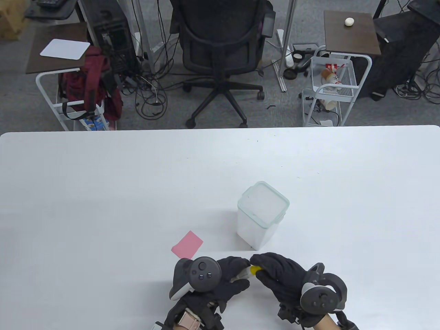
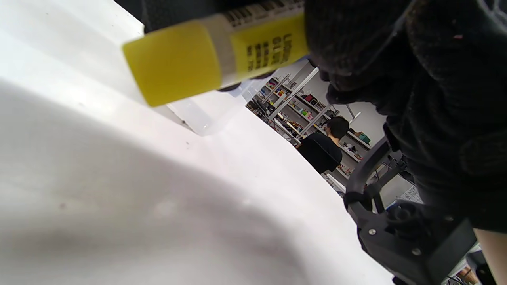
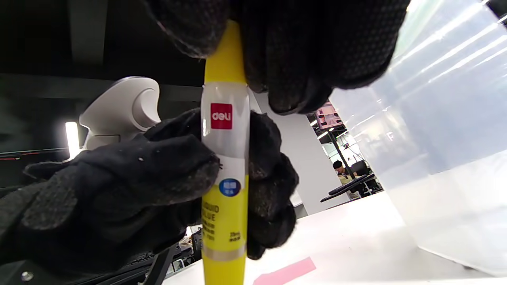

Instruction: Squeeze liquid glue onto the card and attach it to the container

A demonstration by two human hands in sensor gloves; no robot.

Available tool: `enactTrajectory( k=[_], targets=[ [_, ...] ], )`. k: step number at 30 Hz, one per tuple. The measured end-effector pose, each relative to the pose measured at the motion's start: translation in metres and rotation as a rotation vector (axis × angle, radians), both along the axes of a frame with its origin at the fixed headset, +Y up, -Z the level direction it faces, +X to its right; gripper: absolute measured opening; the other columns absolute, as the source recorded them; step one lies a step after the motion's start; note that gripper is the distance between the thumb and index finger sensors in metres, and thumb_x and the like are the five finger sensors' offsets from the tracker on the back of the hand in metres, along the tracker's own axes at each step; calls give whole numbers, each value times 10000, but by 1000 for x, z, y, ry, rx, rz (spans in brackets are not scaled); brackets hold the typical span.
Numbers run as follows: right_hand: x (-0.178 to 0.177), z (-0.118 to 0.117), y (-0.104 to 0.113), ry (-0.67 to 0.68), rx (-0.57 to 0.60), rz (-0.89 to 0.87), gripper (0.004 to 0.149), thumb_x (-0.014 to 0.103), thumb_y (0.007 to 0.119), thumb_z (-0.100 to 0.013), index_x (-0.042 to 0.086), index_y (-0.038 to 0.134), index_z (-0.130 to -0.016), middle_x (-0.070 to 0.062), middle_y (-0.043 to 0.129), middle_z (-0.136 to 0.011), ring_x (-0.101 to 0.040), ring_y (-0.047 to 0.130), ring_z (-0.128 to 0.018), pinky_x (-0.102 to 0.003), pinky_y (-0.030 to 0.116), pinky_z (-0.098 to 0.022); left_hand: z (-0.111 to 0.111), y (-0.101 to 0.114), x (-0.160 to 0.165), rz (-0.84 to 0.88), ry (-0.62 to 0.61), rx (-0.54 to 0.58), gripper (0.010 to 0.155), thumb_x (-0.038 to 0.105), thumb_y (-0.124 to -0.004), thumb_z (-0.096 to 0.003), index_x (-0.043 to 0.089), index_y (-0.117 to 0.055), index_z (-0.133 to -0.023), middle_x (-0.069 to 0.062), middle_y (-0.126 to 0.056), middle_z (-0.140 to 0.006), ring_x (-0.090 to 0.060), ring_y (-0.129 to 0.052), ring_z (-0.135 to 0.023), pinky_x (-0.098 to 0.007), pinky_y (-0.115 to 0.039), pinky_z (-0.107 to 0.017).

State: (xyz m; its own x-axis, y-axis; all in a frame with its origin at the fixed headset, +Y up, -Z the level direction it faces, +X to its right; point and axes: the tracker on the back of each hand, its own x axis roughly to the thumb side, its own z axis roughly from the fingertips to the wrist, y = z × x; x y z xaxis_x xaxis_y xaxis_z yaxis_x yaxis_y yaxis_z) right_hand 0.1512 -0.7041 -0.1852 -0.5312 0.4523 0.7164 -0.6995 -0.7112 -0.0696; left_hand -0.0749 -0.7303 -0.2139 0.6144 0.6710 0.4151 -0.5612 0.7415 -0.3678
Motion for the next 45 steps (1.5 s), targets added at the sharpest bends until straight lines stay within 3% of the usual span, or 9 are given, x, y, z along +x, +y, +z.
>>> enactTrajectory(
  k=[10,17,20,22,26,31,34,39,45],
  targets=[
    [-4,-1,-3,-94,-9,12,468,444,694,-564,142,735,-919,-95,875,-728,-195,958,-481,-367,845,-391,0,-1,0,-55,7,22,585,470,-845,-403,274,-712,-938,7,-849,-902,-243,-926,-809,-364,-800,-652],
    [-11,-2,-5,-19,-28,56,449,320,700,-574,179,659,-998,-152,756,-942,-310,906,-710,-442,804,-543,-2,-4,-5,-69,39,19,584,471,-847,-399,271,-719,-933,4,-856,-894,-245,-933,-798,-363,-809,-639],
    [-12,-2,-7,-35,-22,65,573,421,691,-582,142,584,-1071,-192,699,-1011,-349,878,-761,-474,782,-571,-3,-4,-5,-72,28,9,585,473,-849,-400,272,-719,-934,4,-857,-893,-246,-933,-796,-364,-808,-637],
    [-12,-2,-8,-74,-26,32,626,480,669,-581,106,578,-1075,-207,723,-968,-335,894,-698,-463,790,-542,-3,-4,-5,-84,26,14,586,475,-849,-398,273,-721,-933,5,-859,-892,-244,-935,-794,-362,-810,-636],
    [-11,-3,-7,-112,-36,38,437,397,669,-590,146,723,-944,-112,855,-758,-204,944,-497,-383,834,-408,-2,-4,-5,-84,32,16,587,475,-853,-395,269,-727,-930,0,-864,-886,-247,-939,-785,-364,-810,-631],
    [-14,-1,-5,-57,-17,83,441,313,676,-590,176,658,-1008,-159,748,-955,-317,901,-705,-454,797,-541,-3,-4,-6,-96,49,24,585,477,-848,-397,269,-724,-930,2,-864,-885,-242,-942,-784,-361,-815,-627],
    [-14,-1,-7,-64,-23,66,544,394,668,-599,132,589,-1069,-211,690,-1017,-359,880,-747,-481,781,-558,-3,-4,-7,-82,46,15,587,475,-850,-397,268,-723,-931,2,-862,-887,-246,-939,-785,-363,-812,-629],
    [-14,-5,-7,-111,-57,58,451,383,650,-603,134,705,-974,-101,867,-744,-214,950,-490,-394,837,-403,-3,-4,-6,-97,45,24,587,478,-851,-395,266,-728,-929,2,-868,-881,-245,-944,-778,-362,-815,-623],
    [-15,-4,-6,-44,-74,85,533,369,657,-604,148,584,-1083,-223,680,-1040,-396,862,-792,-512,771,-573,-4,-5,-9,-89,60,20,587,479,-849,-395,267,-727,-929,2,-868,-880,-245,-943,-778,-362,-815,-622]
  ],
)
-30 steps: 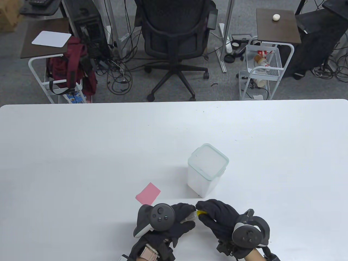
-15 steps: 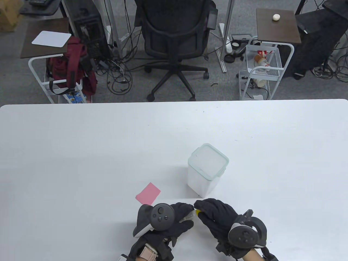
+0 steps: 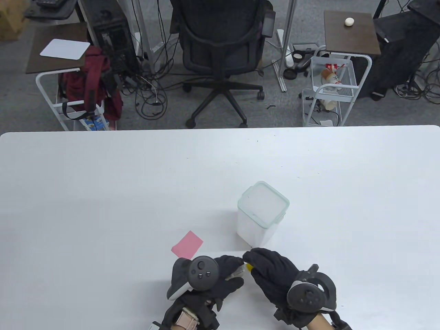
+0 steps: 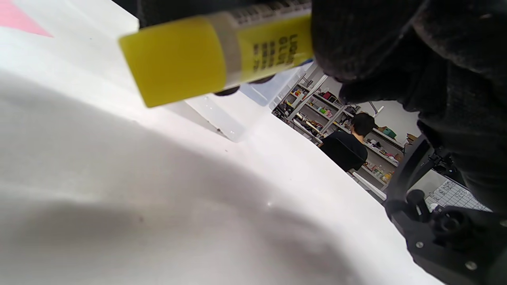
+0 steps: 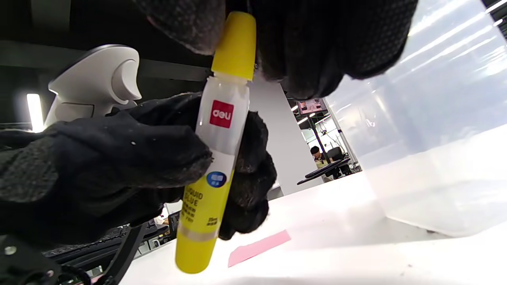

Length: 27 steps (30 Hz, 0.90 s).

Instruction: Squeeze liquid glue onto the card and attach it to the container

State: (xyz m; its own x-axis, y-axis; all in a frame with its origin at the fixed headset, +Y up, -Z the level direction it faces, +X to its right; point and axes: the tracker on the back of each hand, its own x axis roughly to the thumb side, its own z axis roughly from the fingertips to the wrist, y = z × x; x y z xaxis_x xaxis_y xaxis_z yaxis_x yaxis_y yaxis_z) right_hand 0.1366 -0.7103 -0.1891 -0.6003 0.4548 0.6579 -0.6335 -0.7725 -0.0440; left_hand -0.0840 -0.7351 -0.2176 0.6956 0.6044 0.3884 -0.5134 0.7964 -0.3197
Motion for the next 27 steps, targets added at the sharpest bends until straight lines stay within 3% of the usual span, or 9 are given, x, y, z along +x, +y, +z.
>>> enactTrajectory(
  k=[3,5,7,11,13,15,18,23,27],
  targets=[
    [2,-2,-1,-30,-17,-47,616,440,642,-610,100,526,-1110,-226,722,-975,-386,878,-729,-502,773,-555,0,0,0,-3,-2,3,586,480,-849,-395,268,-728,-928,2,-868,-880,-244,-944,-777,-363,-815,-621],
    [3,-3,0,-60,-20,-48,515,396,644,-609,101,646,-1031,-139,849,-805,-291,941,-566,-449,818,-455,0,0,1,-4,-4,6,586,480,-849,-394,268,-728,-927,3,-867,-881,-242,-945,-776,-361,-816,-621],
    [3,-3,1,-54,-17,-22,465,362,652,-604,126,675,-1004,-99,871,-758,-240,952,-518,-412,835,-421,0,-1,1,-15,-4,7,588,480,-850,-394,262,-731,-927,-1,-871,-876,-246,-947,-769,-364,-817,-615],
    [2,-3,1,-8,-32,-25,479,304,667,-594,151,624,-1045,-166,773,-946,-338,910,-710,-479,797,-535,-1,-2,-1,1,7,-2,588,480,-846,-397,260,-726,-929,-3,-869,-876,-247,-947,-769,-363,-817,-614],
    [2,-3,-1,9,-49,-31,544,369,674,-597,134,584,-1079,-207,724,-1001,-374,888,-751,-497,786,-551,-1,-1,-2,4,8,-1,588,481,-847,-395,262,-727,-929,-2,-869,-877,-246,-947,-769,-363,-817,-615],
    [2,-4,-3,6,-61,-48,600,448,660,-600,105,576,-1086,-219,746,-972,-373,904,-699,-492,791,-534,0,-1,-1,0,5,6,588,482,-846,-395,261,-728,-927,-1,-871,-876,-245,-948,-768,-363,-818,-613],
    [3,-5,-2,-42,-67,-55,464,384,652,-603,116,698,-979,-118,880,-757,-258,959,-509,-423,834,-413,1,0,1,-23,-11,14,587,482,-850,-392,264,-732,-925,0,-873,-875,-245,-949,-768,-363,-819,-613],
    [10,-5,8,-5,-62,-27,434,285,702,-579,175,657,-997,-170,781,-927,-340,912,-680,-471,800,-534,-2,-2,-1,7,2,-15,589,485,-846,-394,261,-730,-927,-1,-874,-873,-244,-952,-763,-361,-822,-608],
    [33,-6,23,-85,-28,-21,439,303,711,-580,165,675,-995,-162,805,-901,-332,921,-653,-471,801,-518,-4,-2,-10,36,41,-18,589,485,-846,-394,261,-729,-927,-1,-874,-872,-244,-952,-763,-362,-821,-608]
  ],
)
